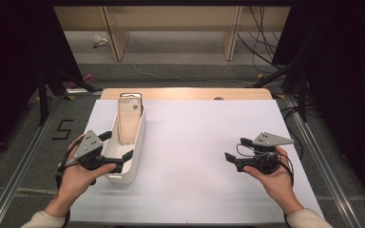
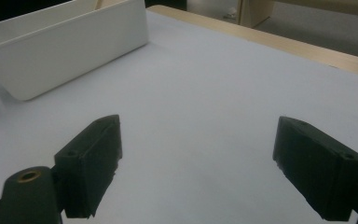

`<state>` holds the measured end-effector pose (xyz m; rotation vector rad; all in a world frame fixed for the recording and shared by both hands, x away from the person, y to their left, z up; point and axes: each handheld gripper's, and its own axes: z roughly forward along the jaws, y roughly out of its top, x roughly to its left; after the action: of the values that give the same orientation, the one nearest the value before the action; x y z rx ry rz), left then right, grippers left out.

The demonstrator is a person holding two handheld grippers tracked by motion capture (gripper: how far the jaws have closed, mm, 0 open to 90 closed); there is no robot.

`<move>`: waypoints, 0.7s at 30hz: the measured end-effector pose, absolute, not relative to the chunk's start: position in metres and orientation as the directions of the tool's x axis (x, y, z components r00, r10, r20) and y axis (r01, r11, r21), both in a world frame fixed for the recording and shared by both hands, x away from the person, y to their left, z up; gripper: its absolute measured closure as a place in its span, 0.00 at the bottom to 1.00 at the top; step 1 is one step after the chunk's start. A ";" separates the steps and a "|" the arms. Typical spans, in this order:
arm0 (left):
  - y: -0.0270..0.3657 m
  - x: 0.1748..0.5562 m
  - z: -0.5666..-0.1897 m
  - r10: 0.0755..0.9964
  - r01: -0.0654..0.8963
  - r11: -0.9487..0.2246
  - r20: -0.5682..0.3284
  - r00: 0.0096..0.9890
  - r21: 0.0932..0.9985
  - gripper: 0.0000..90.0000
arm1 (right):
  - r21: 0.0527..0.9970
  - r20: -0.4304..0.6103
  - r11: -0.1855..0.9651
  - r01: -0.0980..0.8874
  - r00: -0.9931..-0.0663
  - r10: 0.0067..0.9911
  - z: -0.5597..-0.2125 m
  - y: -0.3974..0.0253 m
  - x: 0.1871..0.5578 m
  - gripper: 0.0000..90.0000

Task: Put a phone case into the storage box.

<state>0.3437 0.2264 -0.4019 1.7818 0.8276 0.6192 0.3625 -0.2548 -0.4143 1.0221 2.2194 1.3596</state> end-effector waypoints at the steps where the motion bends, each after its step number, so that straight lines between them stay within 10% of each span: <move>1: 0.227 0.343 -0.402 0.775 0.244 -0.234 0.028 0.632 0.941 0.01 | 0.873 0.076 0.281 0.398 -0.680 0.729 -0.414 -0.256 0.362 0.18; 21: 0.227 0.324 -0.416 0.756 0.217 -0.252 0.052 0.653 0.943 0.01 | 0.866 0.078 0.285 0.410 -0.675 0.734 -0.415 -0.271 0.350 0.18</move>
<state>0.3243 0.2270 -0.4157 1.7927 0.7810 0.6248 0.3505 -0.2712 -0.4151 1.0378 2.2237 1.3446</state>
